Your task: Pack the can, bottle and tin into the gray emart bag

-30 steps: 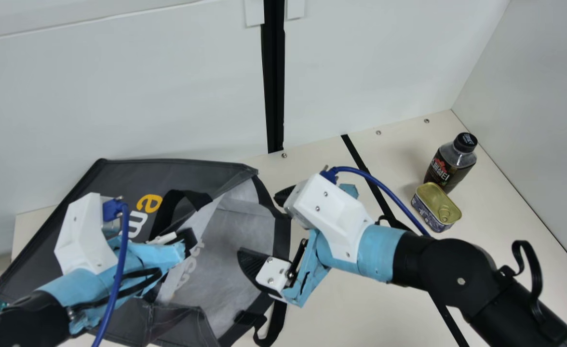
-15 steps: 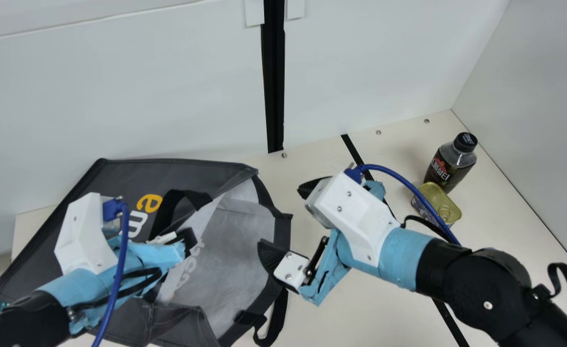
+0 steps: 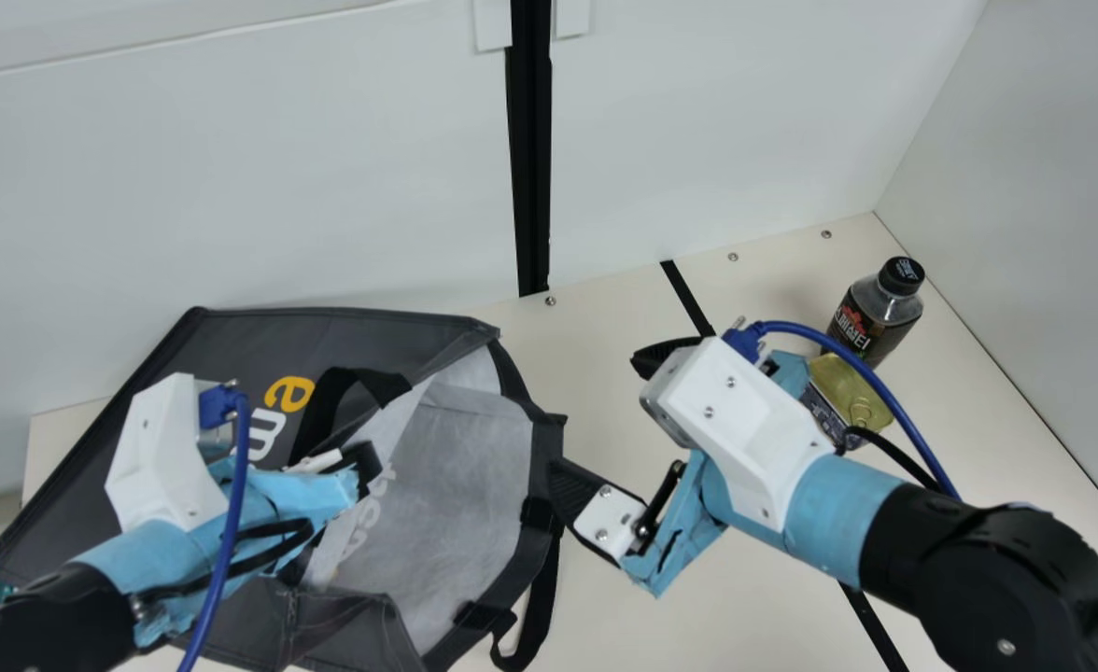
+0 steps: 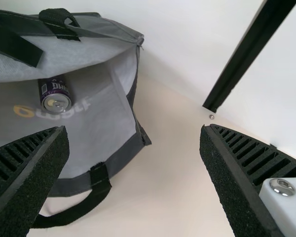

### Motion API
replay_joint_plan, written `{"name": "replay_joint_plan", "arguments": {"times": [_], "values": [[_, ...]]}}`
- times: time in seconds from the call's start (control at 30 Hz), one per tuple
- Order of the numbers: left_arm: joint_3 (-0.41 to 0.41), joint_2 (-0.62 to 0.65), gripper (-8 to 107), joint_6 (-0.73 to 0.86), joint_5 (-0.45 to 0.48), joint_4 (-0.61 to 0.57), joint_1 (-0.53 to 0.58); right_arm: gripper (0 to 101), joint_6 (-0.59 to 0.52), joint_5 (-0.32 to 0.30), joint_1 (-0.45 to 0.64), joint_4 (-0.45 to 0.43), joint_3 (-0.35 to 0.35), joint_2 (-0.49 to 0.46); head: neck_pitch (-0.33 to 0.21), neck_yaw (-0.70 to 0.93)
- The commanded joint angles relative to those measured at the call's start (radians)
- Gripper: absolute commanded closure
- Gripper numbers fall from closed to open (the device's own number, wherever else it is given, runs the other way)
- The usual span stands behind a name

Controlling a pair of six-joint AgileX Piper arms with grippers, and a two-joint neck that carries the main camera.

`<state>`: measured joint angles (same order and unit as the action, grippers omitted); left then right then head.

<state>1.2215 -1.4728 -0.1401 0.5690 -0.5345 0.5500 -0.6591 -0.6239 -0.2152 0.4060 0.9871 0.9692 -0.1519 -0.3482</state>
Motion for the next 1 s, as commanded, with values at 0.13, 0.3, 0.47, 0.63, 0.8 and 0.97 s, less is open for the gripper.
{"name": "replay_joint_plan", "arguments": {"times": [0.13, 0.3, 0.47, 0.63, 0.8, 0.97], "values": [[0.000, 0.000, 89, 0.000, 0.000, 0.000, 0.000, 10, 0.024, -0.029, 0.015, -0.039, 0.004, -0.035, -0.023, -0.001], [0.000, 0.000, 89, 0.000, 0.000, 0.000, 0.000, 10, 0.032, -0.062, 0.033, -0.061, 0.004, -0.068, -0.023, -0.001], [0.000, 0.000, 89, 0.000, 0.000, 0.000, 0.000, 10, 0.045, -0.094, 0.064, -0.081, 0.010, -0.096, -0.023, -0.001], [0.000, 0.000, 89, 0.000, 0.000, 0.000, 0.000, 10, 0.071, -0.119, 0.092, -0.114, 0.018, -0.123, -0.023, -0.001], [0.000, 0.000, 89, 0.000, 0.000, 0.000, 0.000, 10, 0.106, -0.142, 0.109, -0.167, 0.024, -0.149, -0.023, -0.001], [0.000, 0.000, 89, 0.000, 0.000, 0.000, 0.000, 10, 0.153, -0.170, 0.132, -0.239, 0.036, -0.170, -0.023, -0.001]]}}
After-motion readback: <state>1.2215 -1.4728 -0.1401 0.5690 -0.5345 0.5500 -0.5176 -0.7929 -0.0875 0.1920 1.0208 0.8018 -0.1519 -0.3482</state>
